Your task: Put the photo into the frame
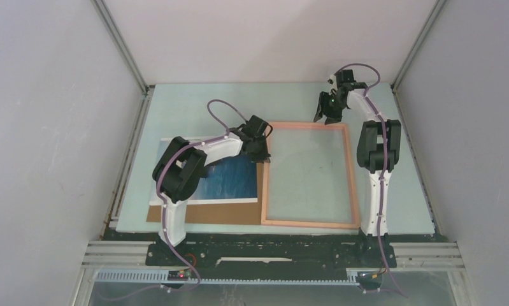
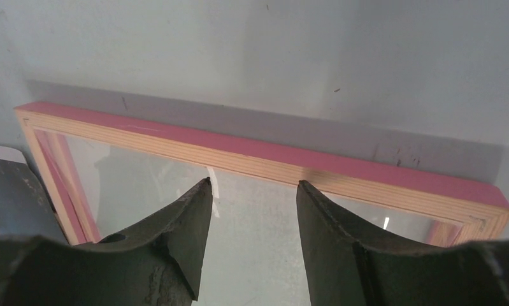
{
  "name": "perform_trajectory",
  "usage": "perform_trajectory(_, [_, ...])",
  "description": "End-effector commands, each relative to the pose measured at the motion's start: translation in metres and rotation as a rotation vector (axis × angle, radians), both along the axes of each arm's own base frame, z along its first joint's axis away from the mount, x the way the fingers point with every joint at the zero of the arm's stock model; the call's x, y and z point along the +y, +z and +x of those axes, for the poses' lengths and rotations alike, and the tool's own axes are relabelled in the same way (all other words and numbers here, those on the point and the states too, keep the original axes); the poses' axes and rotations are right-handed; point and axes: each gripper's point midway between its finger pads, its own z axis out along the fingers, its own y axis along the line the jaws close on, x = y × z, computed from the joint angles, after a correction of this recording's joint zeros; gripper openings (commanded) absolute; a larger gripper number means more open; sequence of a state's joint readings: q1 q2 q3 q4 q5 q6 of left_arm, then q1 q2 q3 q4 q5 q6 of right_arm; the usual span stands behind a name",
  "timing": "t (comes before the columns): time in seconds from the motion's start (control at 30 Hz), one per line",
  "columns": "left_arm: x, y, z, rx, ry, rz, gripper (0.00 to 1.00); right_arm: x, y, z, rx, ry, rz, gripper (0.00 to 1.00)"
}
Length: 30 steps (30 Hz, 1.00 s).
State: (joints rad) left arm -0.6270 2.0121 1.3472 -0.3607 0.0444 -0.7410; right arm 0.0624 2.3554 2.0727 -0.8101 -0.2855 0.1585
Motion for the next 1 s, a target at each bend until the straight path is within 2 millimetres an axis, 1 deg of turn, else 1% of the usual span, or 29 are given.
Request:
perform_trajectory(0.0, [0.043,-0.055,-0.012,0.075,0.086,0.167,0.00,0.003,-0.020,-0.004,0.034,0.013,-0.011,0.59])
perform_trajectory(0.13, [0.041,-0.055,-0.013,0.078,0.087,0.154,0.00,0.007,-0.022,-0.011,0.058,0.015,0.000,0.58])
perform_trajectory(0.27, [0.040,-0.054,-0.013,0.081,0.099,0.142,0.00,0.013,-0.026,-0.029,0.092,0.009,0.015,0.58])
perform_trajectory(0.43, [0.040,-0.056,-0.013,0.084,0.111,0.135,0.00,0.020,-0.017,-0.041,0.101,0.003,0.063,0.59])
perform_trajectory(0.5, [0.040,-0.056,-0.013,0.084,0.113,0.133,0.00,0.020,-0.010,-0.038,0.085,0.000,0.067,0.58])
perform_trajectory(0.63, [0.039,-0.056,-0.014,0.087,0.107,0.124,0.00,0.014,0.021,-0.019,-0.002,-0.007,0.064,0.58])
perform_trajectory(0.7, [0.037,-0.056,-0.015,0.091,0.098,0.117,0.00,0.011,0.036,-0.013,-0.028,-0.017,0.060,0.59])
perform_trajectory(0.77, [0.036,-0.055,-0.016,0.092,0.089,0.114,0.00,0.013,0.045,-0.010,-0.057,-0.015,0.061,0.60])
perform_trajectory(0.83, [0.035,-0.054,-0.016,0.091,0.082,0.105,0.00,0.020,0.049,-0.008,-0.080,-0.002,0.070,0.60])
perform_trajectory(0.97, [0.030,-0.054,-0.019,0.101,0.068,0.074,0.00,0.058,0.043,-0.005,-0.101,0.069,0.155,0.63])
